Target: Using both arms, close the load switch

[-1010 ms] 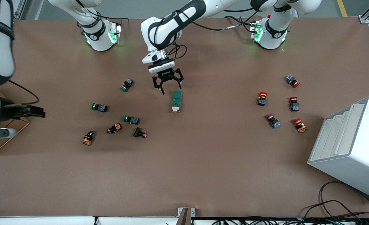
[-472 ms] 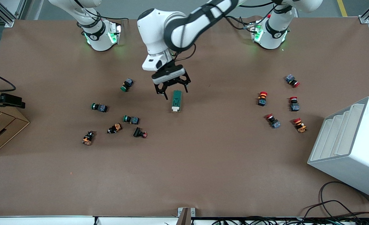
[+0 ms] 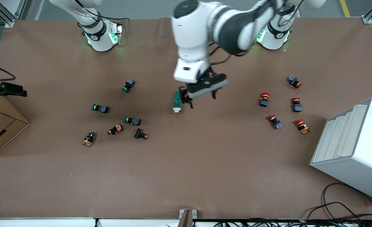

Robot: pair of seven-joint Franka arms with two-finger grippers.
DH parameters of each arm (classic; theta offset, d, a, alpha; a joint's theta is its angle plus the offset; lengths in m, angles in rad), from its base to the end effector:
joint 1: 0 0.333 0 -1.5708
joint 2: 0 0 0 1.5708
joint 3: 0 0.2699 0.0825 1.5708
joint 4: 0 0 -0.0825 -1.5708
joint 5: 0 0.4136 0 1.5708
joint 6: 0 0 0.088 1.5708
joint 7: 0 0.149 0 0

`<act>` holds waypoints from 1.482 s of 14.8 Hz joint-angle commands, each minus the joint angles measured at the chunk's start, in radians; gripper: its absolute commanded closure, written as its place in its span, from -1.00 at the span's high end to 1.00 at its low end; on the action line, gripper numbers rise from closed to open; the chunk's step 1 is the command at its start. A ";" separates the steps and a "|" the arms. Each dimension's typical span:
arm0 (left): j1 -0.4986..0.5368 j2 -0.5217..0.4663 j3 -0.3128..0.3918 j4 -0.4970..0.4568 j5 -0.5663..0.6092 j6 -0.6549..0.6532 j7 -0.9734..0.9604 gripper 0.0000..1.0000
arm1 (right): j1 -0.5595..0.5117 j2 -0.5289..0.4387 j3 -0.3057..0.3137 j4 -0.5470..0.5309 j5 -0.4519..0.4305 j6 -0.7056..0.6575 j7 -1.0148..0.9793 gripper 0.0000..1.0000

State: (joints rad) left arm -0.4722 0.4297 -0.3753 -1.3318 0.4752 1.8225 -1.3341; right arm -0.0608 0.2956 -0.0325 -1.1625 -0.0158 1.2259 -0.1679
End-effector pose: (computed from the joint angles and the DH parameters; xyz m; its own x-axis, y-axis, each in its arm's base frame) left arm 0.5355 -0.4658 0.4257 0.8625 0.3922 0.3197 0.4133 -0.9106 0.0021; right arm 0.6079 -0.0568 0.5305 0.9704 0.0709 -0.2308 0.0696 -0.9975 -0.0136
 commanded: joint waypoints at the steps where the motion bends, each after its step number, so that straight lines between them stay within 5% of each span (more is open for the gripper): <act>1: 0.116 -0.074 -0.007 -0.023 -0.095 -0.090 0.161 1.00 | -0.008 -0.064 0.009 -0.034 0.014 -0.003 0.042 1.00; 11: 0.489 -0.215 -0.002 -0.009 -0.297 -0.203 0.890 1.00 | 0.038 -0.233 -0.001 -0.177 0.008 0.024 0.074 1.00; 16: 0.475 -0.374 0.176 -0.069 -0.401 -0.331 1.165 1.00 | 0.041 -0.364 0.000 -0.368 0.008 0.148 0.074 1.00; 22: 0.477 -0.575 0.285 -0.291 -0.494 -0.344 1.271 1.00 | 0.033 -0.366 0.000 -0.364 0.010 0.136 0.071 1.00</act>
State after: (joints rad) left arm 0.0141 -0.0532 -0.1171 -1.5137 0.0074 1.4661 -0.0836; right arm -0.0270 -0.0416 -0.0304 -1.4903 -0.0140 1.3473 -0.1099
